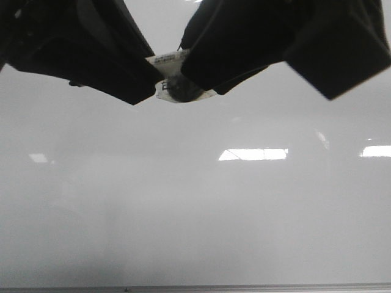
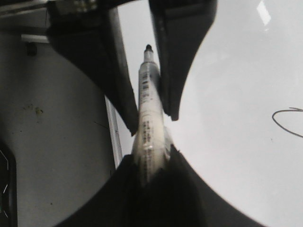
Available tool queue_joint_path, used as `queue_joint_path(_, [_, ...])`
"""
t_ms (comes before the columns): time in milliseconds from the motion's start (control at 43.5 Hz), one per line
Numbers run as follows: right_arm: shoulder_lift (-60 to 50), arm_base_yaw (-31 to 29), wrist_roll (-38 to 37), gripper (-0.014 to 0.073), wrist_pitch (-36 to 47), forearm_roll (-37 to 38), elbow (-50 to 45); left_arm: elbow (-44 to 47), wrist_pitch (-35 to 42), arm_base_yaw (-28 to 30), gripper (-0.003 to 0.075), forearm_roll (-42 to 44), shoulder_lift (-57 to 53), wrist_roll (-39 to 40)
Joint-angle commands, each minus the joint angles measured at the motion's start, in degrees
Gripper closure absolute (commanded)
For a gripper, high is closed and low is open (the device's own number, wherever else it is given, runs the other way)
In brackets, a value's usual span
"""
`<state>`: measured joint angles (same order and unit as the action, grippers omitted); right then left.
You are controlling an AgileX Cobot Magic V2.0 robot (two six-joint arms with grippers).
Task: Write number 6 on whiteboard
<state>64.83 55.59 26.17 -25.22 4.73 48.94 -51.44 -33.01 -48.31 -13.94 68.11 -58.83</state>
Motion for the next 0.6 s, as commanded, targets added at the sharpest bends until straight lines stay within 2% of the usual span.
queue_joint_path(0, [-1.4,0.2,0.4,0.0654,3.1,0.4,1.5,-2.1,3.1,-0.4,0.0680,-0.8,-1.0,0.5])
queue_joint_path(92, [-1.4,0.2,0.4,0.0634,3.1,0.4,1.5,-2.1,2.8,-0.4,0.0741,-0.8,-1.0,0.5])
queue_joint_path(161, [-1.4,0.2,0.4,0.0552,3.2,0.4,1.5,-2.1,2.8,-0.4,0.0741,-0.8,-1.0,0.5])
queue_joint_path(299, [-1.6,-1.1,-0.5,0.0231,2.7,0.4,1.5,-2.1,2.8,0.1,0.0740,-0.8,-1.0,2.3])
queue_joint_path(345, [-1.6,-2.6,-2.5,0.0140,2.1,0.4,1.5,-1.9,2.9,1.0,0.0741,-0.8,-1.0,3.1])
queue_joint_path(368, [-1.8,-3.5,-3.6,0.0123,1.8,0.4,1.5,-1.8,2.9,1.5,0.0741,-0.8,-1.0,3.5])
queue_joint_path(460, [-3.7,-8.1,-6.6,0.0147,0.7,0.4,0.8,-1.4,3.0,4.8,0.0741,-0.8,-1.1,6.5])
queue_joint_path(575, [-9.3,-14.6,-7.2,0.0260,1.5,0.1,-2.6,0.4,4.4,11.1,0.0741,-1.4,-2.6,10.3])
